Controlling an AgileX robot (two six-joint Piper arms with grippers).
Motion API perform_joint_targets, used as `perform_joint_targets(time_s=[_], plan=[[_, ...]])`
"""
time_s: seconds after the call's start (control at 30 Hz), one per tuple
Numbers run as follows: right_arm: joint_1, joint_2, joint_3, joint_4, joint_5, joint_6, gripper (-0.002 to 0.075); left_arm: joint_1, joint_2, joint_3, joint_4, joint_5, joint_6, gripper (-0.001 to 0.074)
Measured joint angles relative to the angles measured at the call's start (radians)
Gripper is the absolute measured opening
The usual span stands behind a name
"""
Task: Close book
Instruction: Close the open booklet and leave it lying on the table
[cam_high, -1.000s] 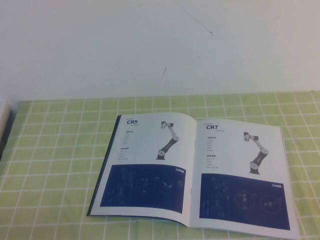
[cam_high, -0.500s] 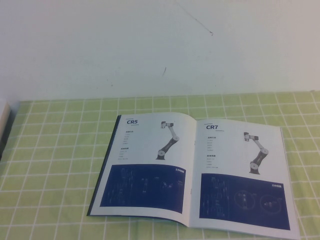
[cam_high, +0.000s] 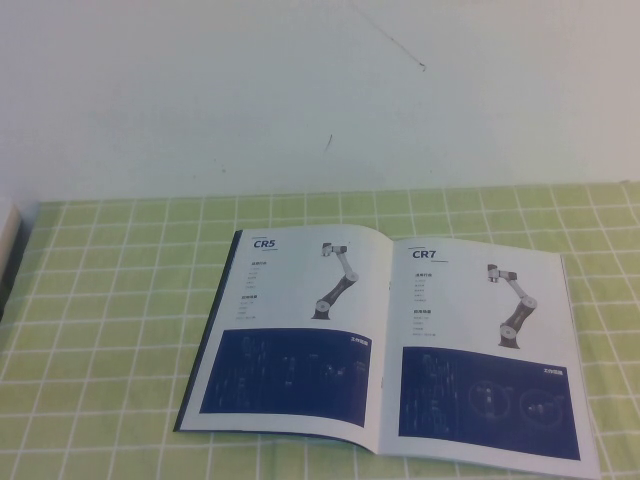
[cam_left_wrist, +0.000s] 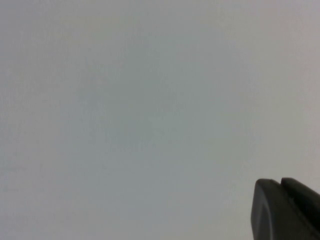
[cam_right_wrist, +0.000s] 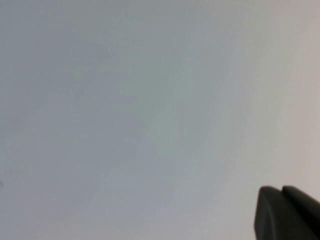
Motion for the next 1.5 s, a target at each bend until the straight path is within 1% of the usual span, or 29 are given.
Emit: perform_joint_targets(time_s=[0.1, 0.27, 0.4, 0.57, 0.63, 0.73, 0.83, 0.93, 1.03, 1.17, 1.27, 1.37, 1.5], plan=[[0.000, 0.100, -0.134, 0.000, 0.155, -0.002, -0.0001, 0.000, 0.047, -0.132, 0.000, 0.160, 0.001, -0.0004], [0.000, 0.324, -0.324, 0.002, 0.434, 0.034, -0.0001, 0.000, 0.209, -0.313, -0.002, 0.397, -0.008, -0.0004], [0.000, 0.509, -0.470, 0.035, 0.645, 0.031, -0.0002, 0.000, 0.344, -0.397, 0.002, 0.540, 0.008, -0.0004], [0.000, 0.764, -0.623, 0.149, 0.859, -0.077, -0.0002, 0.000, 0.481, -0.424, 0.024, 0.629, 0.021, -0.0004], [0.000, 0.849, -0.647, 0.209, 0.872, -0.116, -0.0002, 0.000, 0.524, -0.424, 0.001, 0.643, 0.021, -0.0004], [0.000, 0.987, -0.654, 0.316, 0.820, -0.202, -0.0002, 0.000, 0.572, -0.424, -0.078, 0.644, 0.021, -0.0004], [0.002, 1.153, -0.654, 0.454, 0.788, -0.319, -0.0002, 0.000, 0.628, -0.420, -0.159, 0.596, 0.027, -0.0004], [0.022, 1.294, -0.654, 0.561, 0.787, -0.417, -0.0002, 0.000, 0.704, -0.428, -0.235, 0.618, 0.095, -0.0004], [0.072, 1.403, -0.654, 0.568, 0.787, -0.455, -0.0002, 0.000, 0.800, -0.482, -0.353, 0.750, 0.234, -0.0004], [0.153, 1.506, -0.654, 0.532, 0.771, -0.464, -0.0002, 0.000, 0.959, -0.598, -0.526, 0.943, 0.436, -0.0004], [0.184, 1.554, -0.654, 0.509, 0.752, -0.464, -0.0002, 0.000, 1.067, -0.669, -0.596, 1.001, 0.510, -0.0004], [0.192, 1.621, -0.660, 0.491, 0.735, -0.464, -0.0002, 0.000, 1.164, -0.738, -0.612, 1.038, 0.540, -0.0004], [0.192, 1.695, -0.664, 0.468, 0.726, -0.464, -0.0001, -0.005, 1.276, -0.818, -0.610, 1.026, 0.544, -0.0004]])
